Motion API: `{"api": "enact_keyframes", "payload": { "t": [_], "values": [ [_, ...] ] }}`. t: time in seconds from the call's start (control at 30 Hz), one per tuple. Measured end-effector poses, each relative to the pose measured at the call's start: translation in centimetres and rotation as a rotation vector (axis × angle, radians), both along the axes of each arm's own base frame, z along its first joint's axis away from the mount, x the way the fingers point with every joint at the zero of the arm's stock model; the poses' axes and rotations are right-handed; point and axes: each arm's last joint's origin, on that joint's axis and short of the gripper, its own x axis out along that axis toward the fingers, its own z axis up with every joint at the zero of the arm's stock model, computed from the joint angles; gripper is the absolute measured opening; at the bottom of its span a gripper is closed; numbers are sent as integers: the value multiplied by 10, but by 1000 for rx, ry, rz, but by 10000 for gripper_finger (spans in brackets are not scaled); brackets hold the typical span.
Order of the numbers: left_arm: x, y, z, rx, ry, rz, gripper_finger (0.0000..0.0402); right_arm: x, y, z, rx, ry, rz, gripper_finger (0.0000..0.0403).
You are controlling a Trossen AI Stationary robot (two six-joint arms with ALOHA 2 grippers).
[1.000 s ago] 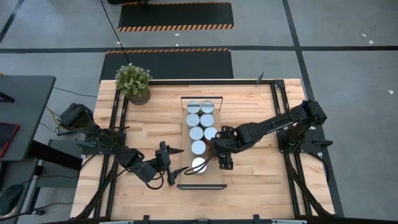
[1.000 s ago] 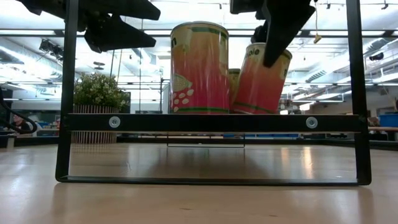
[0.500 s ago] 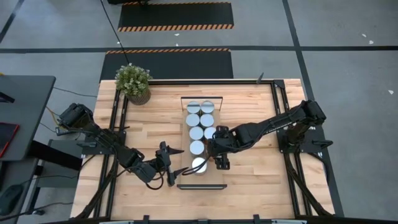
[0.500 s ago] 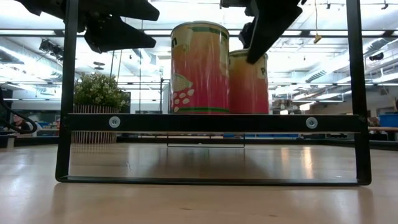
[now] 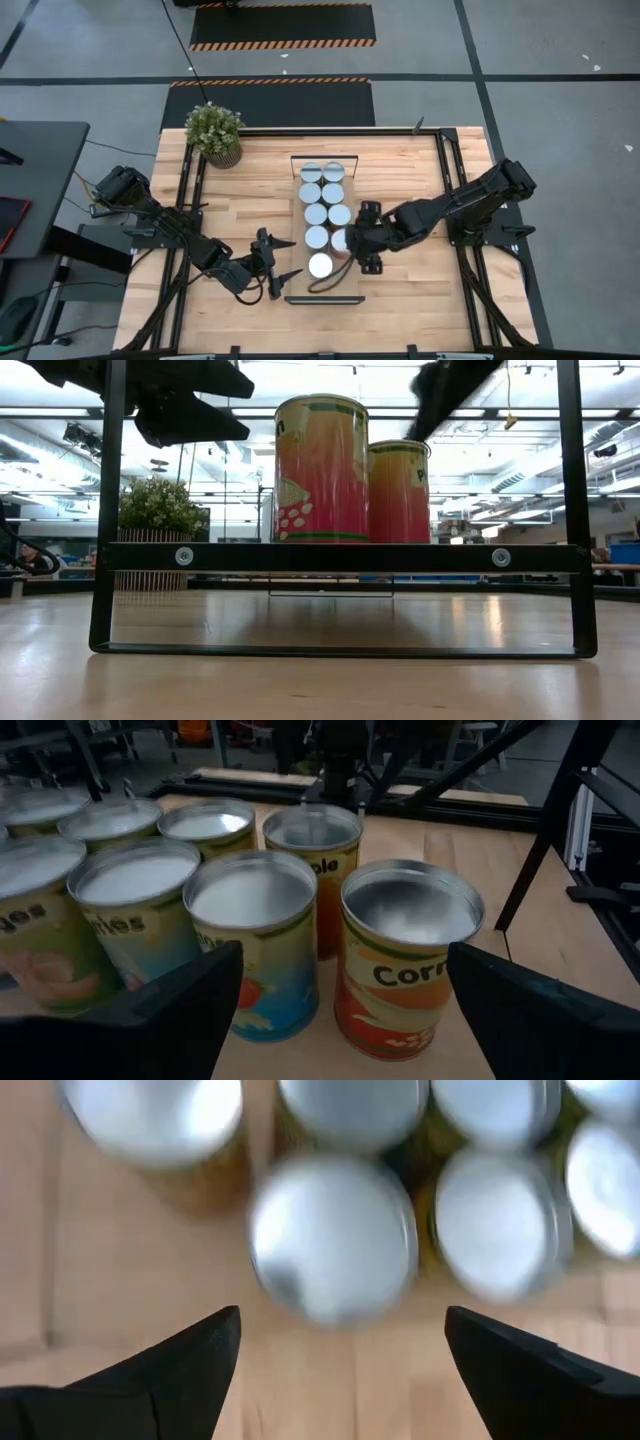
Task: Pick and place cans onto a shelf
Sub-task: Put the canned pineapple on the shelf
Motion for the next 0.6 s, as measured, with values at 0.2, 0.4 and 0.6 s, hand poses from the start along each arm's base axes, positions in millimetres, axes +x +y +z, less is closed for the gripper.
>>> {"api": "enact_keyframes", "payload": {
  "t": [0.2,0.4,0.6],
  "values": [
    [-1,0,-2,-15,14,2,357,-19,0,-25,-60,148,-54,359],
    [0,1,-2,-19,12,6,357,-11,-16,-57,-51,96,-16,359],
    [-1,1,-3,-19,16,5,357,4,-33,-60,-48,14,61,359]
  ]
}}
